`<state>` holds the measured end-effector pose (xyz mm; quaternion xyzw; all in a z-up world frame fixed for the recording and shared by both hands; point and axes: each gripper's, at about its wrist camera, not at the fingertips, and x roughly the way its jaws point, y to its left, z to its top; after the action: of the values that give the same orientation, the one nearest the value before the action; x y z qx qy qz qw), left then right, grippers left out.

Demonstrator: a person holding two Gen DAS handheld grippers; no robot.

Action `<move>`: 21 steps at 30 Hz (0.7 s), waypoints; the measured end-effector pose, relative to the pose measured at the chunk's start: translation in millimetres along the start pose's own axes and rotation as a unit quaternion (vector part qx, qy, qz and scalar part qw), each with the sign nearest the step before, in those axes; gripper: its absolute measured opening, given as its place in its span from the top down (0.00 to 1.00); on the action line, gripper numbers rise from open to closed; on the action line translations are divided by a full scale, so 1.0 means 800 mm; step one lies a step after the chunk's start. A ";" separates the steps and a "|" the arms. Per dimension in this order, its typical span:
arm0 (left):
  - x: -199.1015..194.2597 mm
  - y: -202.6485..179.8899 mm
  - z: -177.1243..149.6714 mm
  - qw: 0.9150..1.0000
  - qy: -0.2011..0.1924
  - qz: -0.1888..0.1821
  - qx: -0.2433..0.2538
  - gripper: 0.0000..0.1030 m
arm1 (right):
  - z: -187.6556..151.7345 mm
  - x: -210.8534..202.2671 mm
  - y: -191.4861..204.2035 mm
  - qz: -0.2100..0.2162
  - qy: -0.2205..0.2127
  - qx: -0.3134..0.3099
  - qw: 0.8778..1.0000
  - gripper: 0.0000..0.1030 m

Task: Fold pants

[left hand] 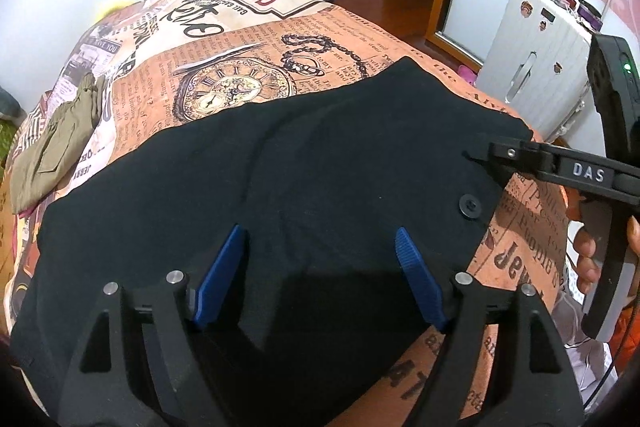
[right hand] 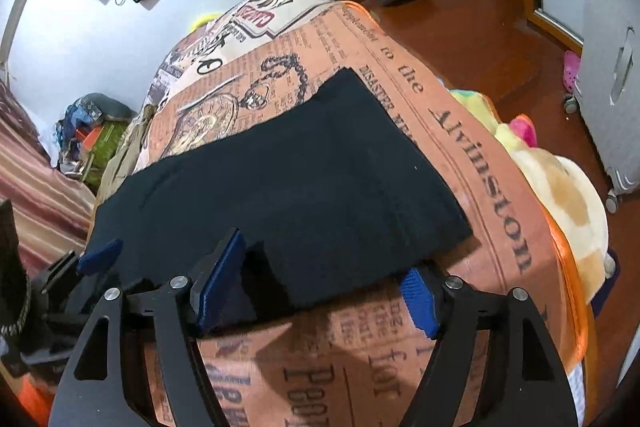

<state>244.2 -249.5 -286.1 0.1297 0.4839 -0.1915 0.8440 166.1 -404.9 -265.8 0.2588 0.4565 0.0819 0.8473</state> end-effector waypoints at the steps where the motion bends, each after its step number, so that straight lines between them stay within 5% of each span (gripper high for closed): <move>1: 0.000 0.000 0.000 1.000 0.000 0.000 0.000 0.25 | 0.002 0.000 0.001 -0.002 0.000 -0.002 1.000 0.32; 3: 0.000 0.000 0.000 1.000 -0.001 0.001 0.001 0.25 | 0.006 0.000 0.002 -0.008 -0.005 -0.005 1.000 0.39; 8: 0.000 0.000 0.000 1.000 -0.002 -0.003 -0.003 0.25 | 0.013 0.000 -0.005 -0.010 -0.003 -0.002 1.000 0.84; 21: -0.017 0.015 0.000 0.999 -0.008 -0.033 -0.035 0.25 | 0.025 -0.050 0.050 -0.026 -0.068 -0.094 0.993 0.93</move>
<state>243.2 -236.0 -273.7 0.0823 0.4874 -0.2030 0.8453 163.4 -393.1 -207.3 0.1715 0.3943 0.0846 0.8989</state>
